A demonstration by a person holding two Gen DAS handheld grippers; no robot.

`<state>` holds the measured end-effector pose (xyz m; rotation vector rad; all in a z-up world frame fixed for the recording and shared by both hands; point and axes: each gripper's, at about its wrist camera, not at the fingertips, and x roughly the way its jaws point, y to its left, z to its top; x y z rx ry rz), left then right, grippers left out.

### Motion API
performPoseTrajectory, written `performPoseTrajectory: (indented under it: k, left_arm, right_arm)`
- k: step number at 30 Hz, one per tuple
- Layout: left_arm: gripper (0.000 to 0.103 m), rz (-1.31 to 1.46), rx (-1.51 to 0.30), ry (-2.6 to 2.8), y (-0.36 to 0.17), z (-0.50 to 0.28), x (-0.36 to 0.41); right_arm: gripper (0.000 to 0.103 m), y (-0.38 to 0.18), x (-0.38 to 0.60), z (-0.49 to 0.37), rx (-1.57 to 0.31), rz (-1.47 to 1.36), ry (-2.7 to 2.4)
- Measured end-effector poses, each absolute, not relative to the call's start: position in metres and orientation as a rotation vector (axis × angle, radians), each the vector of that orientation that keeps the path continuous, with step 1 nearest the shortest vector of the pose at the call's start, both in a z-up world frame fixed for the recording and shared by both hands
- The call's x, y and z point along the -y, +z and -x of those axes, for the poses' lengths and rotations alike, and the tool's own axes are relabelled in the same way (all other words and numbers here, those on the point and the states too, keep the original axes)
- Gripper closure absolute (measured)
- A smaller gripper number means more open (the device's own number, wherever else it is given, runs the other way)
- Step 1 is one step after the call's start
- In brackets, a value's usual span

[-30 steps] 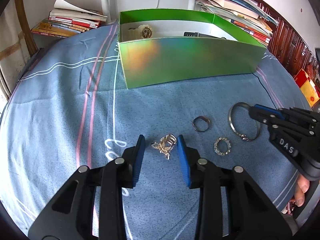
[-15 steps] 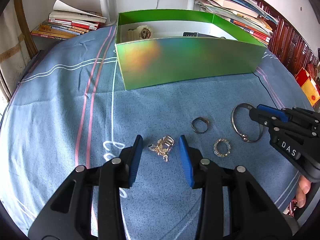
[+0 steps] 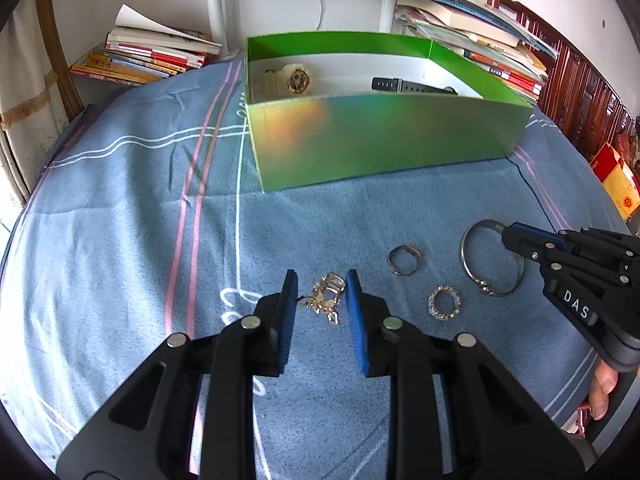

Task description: Organize jewelry

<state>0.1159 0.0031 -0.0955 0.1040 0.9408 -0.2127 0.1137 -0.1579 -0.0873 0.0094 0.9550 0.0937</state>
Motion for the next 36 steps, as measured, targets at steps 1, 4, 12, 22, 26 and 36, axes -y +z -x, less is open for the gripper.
performPoseTrajectory:
  k: [1,4,12,22,26,36]
  left_arm:
    - [0.079,-0.103,-0.937,-0.212,-0.094,-0.115,-0.004]
    - [0.079,-0.103,-0.935,-0.212,-0.092,-0.115,-0.004]
    - [0.079,-0.106,-0.956,-0.217,-0.098,-0.116,-0.001]
    - [0.079,-0.105,-0.937,-0.209,-0.093,-0.114,0.000]
    - [0.079,-0.102,-0.940,-0.201,-0.094,-0.114,0.000]
    - [0.079,-0.101,-0.938,-0.171,-0.097,-0.112,0.003]
  right_arm:
    - [0.098,-0.085,0.160,-0.113,-0.948,-0.013,0.088]
    - [0.098,-0.081,0.166,-0.113,-0.940,-0.021,0.071]
    - [0.098,-0.089,0.172,-0.114,-0.966,-0.033,0.061]
    - [0.098,-0.088,0.171,-0.113,-0.963,-0.031,0.061]
    - [0.098,-0.089,0.172,-0.113,-0.963,-0.035,0.060]
    - [0.098,-0.082,0.176,-0.109,-0.941,-0.046,0.060]
